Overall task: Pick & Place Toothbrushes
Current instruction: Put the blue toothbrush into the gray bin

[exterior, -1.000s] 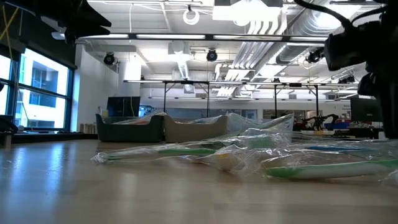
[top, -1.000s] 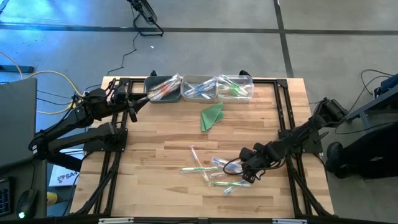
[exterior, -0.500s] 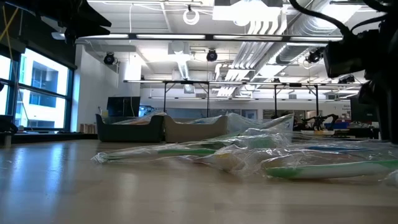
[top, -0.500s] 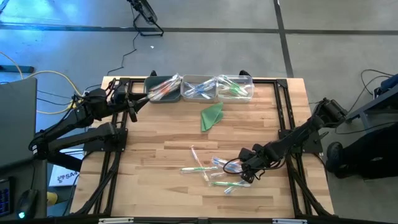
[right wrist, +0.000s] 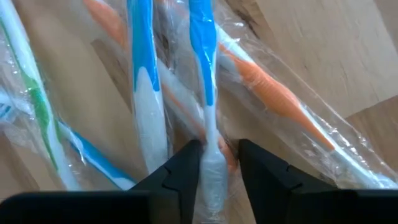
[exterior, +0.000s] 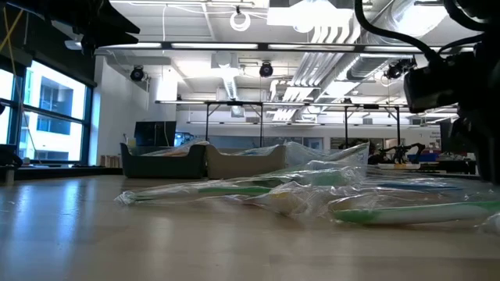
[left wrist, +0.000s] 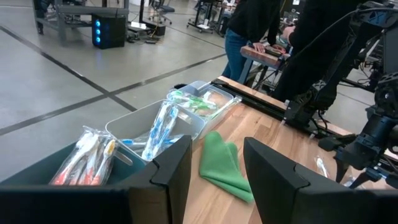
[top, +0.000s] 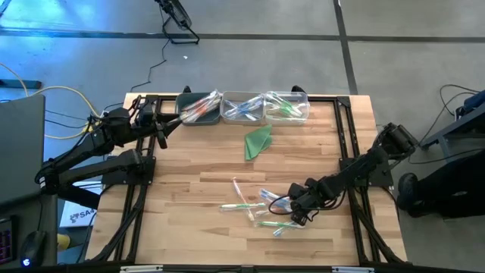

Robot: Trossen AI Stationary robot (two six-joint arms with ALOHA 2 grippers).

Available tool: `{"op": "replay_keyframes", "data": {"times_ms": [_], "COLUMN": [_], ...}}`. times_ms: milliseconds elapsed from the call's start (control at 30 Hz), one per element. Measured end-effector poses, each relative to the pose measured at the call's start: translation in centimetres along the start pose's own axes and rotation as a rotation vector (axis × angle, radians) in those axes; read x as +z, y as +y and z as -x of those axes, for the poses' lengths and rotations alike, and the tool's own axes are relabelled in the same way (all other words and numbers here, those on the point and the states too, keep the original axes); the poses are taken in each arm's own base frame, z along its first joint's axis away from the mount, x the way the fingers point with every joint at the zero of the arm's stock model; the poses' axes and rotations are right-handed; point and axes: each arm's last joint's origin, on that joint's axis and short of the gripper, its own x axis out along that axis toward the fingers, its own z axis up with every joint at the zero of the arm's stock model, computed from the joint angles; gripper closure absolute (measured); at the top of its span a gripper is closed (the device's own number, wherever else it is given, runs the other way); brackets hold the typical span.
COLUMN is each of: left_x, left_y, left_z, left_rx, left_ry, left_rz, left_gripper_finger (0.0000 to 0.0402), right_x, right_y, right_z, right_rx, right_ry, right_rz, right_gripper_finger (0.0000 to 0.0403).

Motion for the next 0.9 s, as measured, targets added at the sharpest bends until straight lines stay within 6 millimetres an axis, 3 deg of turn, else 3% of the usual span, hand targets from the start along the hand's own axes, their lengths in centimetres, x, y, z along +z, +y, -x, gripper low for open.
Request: {"op": "replay_keyframes", "data": {"times_ms": [400, 900], "left_x": [0.0, 0.0], "left_y": [0.0, 0.0], "left_z": [0.0, 0.0], "left_rx": [0.001, 0.000], "left_ry": [0.000, 0.000], "left_rz": [0.000, 0.000], "left_gripper_finger": [0.0259, 0.0259], "right_x": [-0.3, 1.8], "right_y": [0.0, -0.9], "right_z": [0.4, 0.5], "right_rx": [0.064, 0.031], "right_ry": [0.125, 0.042], "right_rz": [-0.012, -0.114], "right_gripper_finger": [0.0370, 0.0374]}}
